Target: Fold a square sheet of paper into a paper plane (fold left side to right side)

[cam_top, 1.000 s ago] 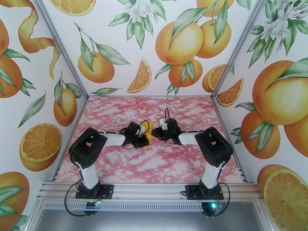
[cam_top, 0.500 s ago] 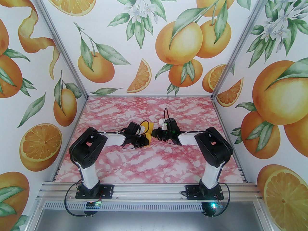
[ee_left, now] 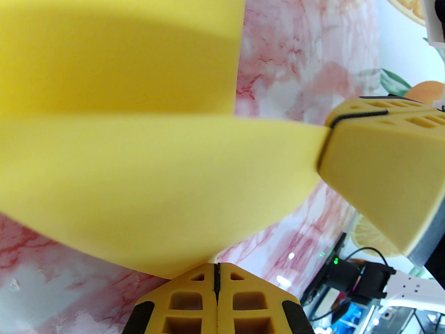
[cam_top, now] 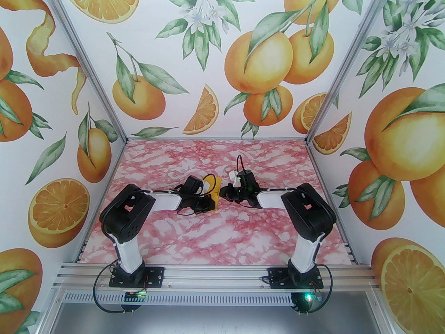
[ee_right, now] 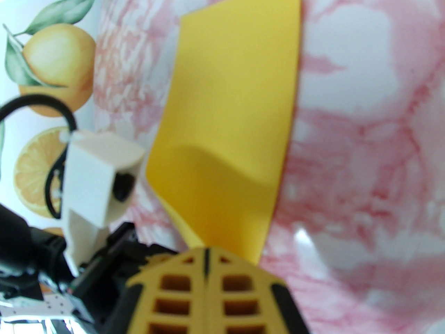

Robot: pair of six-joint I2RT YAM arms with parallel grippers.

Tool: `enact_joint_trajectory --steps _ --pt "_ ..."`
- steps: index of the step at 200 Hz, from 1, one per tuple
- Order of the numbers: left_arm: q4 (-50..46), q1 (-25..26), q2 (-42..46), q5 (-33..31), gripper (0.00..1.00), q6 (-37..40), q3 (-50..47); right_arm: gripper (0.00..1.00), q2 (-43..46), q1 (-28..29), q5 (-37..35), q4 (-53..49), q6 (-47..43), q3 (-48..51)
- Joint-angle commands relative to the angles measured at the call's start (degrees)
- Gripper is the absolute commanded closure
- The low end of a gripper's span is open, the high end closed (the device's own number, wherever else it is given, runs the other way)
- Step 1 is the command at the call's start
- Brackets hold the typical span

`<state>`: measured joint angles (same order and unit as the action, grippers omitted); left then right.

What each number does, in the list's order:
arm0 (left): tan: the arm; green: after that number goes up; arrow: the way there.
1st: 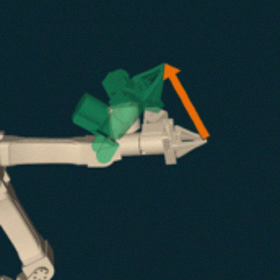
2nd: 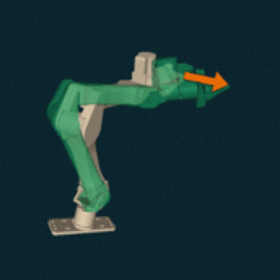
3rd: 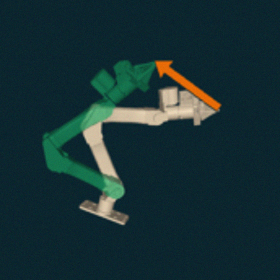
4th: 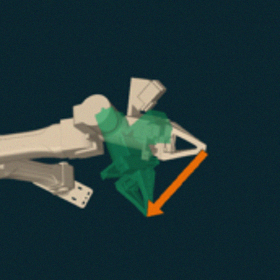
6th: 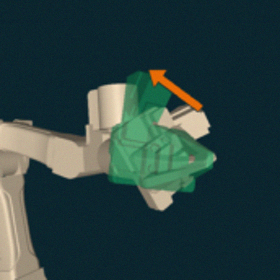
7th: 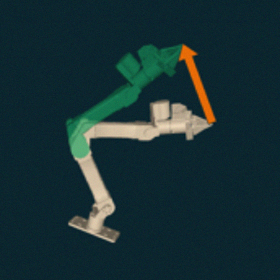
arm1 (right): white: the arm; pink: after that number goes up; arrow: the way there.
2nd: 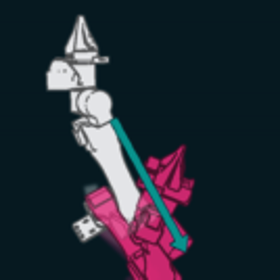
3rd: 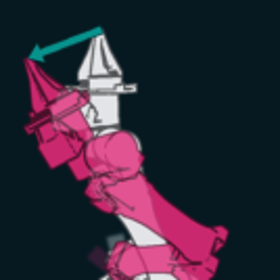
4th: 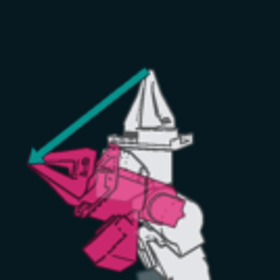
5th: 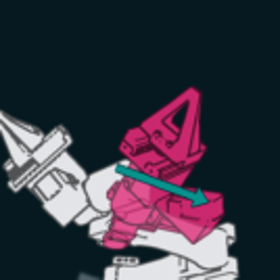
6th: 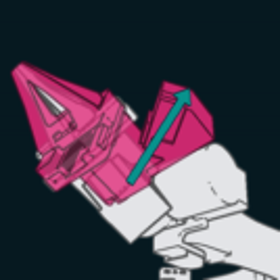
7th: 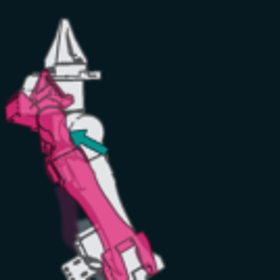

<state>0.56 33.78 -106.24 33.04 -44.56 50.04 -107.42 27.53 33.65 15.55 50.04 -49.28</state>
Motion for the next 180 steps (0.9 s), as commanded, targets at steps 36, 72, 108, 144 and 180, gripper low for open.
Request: enact_joint_trajectory --steps 36,72,108,144,180 --pt "-0.9 0.0 -0.7 0.6 0.99 0.9 1.5 1.00 -2.6 0.1 -2.5 -3.3 -2.0 -2.5" --pt "-1.0 0.0 -0.5 0.9 0.85 1.0 1.7 1.00 -3.1 0.1 -2.5 -4.3 -3.0 -4.0" --pt "-2.3 -0.1 1.0 0.2 0.74 1.9 2.2 1.00 -3.8 0.1 -2.4 -4.6 -3.0 -4.9" --pt "-2.9 -0.4 2.2 0.0 0.75 2.2 2.9 1.00 -4.5 0.1 -2.6 -5.0 -3.1 -5.3" --pt "-3.4 -1.1 4.1 -0.2 0.74 2.4 3.2 1.00 -4.8 0.0 -2.7 -5.4 -3.5 -5.4"
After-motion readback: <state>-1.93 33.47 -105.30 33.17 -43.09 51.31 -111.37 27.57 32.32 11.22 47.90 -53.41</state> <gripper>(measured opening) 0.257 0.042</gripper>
